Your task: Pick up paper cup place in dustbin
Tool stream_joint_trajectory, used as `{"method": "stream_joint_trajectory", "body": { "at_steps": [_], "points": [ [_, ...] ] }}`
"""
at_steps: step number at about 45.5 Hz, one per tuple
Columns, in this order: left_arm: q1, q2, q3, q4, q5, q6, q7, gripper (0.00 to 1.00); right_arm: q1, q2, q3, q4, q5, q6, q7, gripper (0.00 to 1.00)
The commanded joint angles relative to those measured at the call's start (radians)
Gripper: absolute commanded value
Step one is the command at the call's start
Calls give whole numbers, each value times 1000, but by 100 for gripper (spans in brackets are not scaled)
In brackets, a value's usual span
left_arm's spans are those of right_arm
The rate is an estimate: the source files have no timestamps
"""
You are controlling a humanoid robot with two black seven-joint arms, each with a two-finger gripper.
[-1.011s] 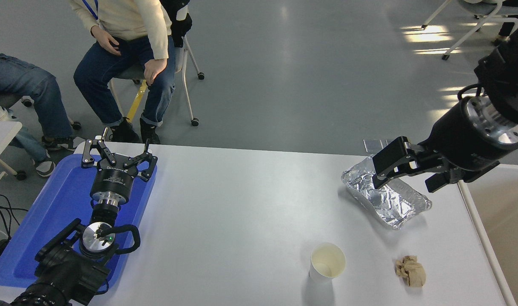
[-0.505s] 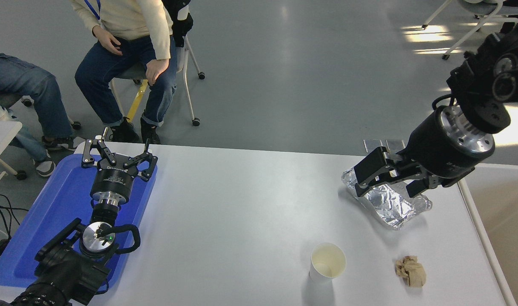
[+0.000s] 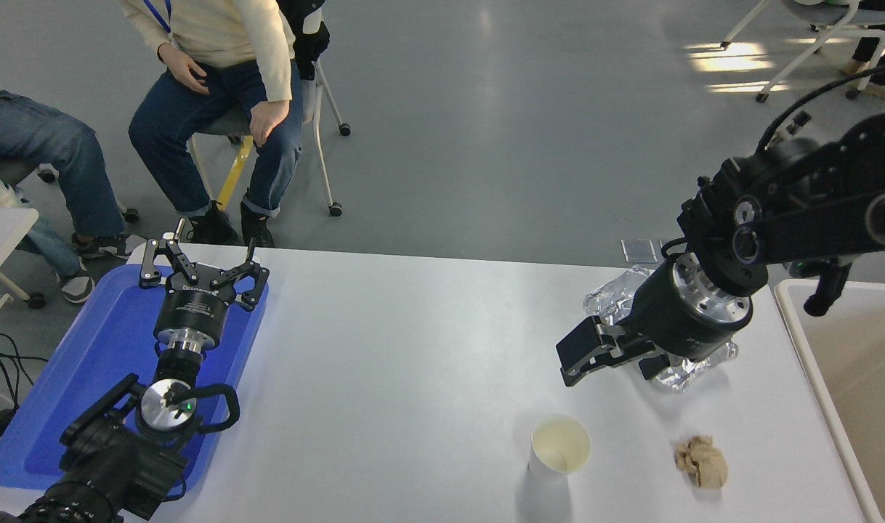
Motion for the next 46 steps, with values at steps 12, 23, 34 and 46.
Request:
{"method": "stream_joint_trajectory", "body": {
  "at_steps": [12, 23, 34, 46],
  "points": [
    [0, 0, 0, 0, 0, 0, 0, 100, -301, 26, 62, -171, -140, -106, -1, 100],
    [0, -1, 1, 0, 0, 0, 0, 100, -423, 26, 78, -248, -178, -132, -1, 100],
    [1, 0, 1, 0, 0, 0, 0, 100, -501, 21, 78, -309, -221, -153, -4, 100],
    [1, 0, 0, 0, 0, 0, -1, 100, -530, 15, 78, -312, -203, -158, -6, 100]
  ]
}}
